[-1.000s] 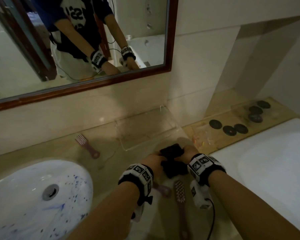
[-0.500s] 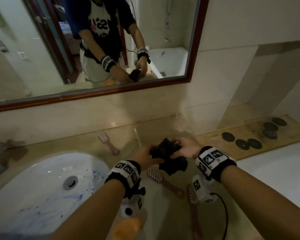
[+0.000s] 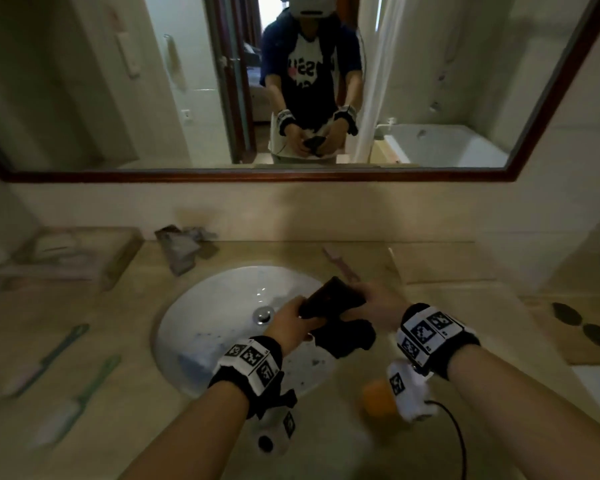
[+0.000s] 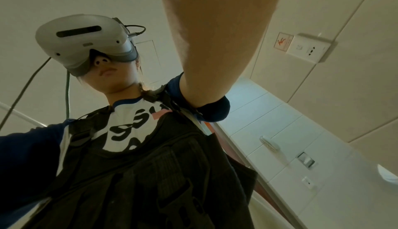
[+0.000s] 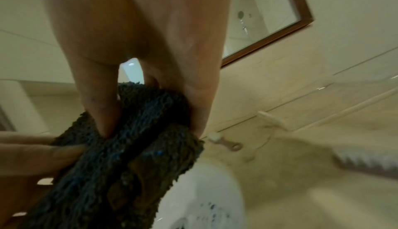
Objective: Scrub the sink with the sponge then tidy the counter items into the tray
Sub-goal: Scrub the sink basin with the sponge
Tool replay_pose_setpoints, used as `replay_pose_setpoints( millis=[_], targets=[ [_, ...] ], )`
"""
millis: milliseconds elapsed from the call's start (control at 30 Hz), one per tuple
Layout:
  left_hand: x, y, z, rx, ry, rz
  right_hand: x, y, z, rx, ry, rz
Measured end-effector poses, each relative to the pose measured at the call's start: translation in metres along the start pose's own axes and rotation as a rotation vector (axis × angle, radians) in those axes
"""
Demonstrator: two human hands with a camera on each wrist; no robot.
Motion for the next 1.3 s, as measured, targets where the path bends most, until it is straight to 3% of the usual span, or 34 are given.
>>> replay_pose_setpoints(
  millis=[267,500,767,967,1300],
  targets=[
    [0.049,0.150,-0.054,-0.243,0.019,-0.061,0.117,-0.126,0.005,0.037,0.156,0.018],
    [0.073,0.240,-0.049,-0.317,0.124,-0.314,0.182,-0.180,0.044,0.070,0.210,0.115],
    [0.096,0.316,-0.003,-0.304,0.212,-0.325,0.243,-0.233,0.125,0.141,0.211,0.119],
    [0.111,0.374,0.015,-0.385,0.258,-0.362,0.284,-0.278,0.167,0.217,0.206,0.097],
    [0.143,0.414,0.062,-0.304,0.228,-0.234,0.285,-0.308,0.196,0.120,0.120,0.071]
  ],
)
Point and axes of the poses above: each hand's wrist, its own z-axis towards the middle knuckle, its own y-axis out of the back of the hand, x = y × z, the point moved 6 cm from there along z, towards the middle knuckle, and after that the axes turned 9 degrees about -x, right-handed, at the moved point
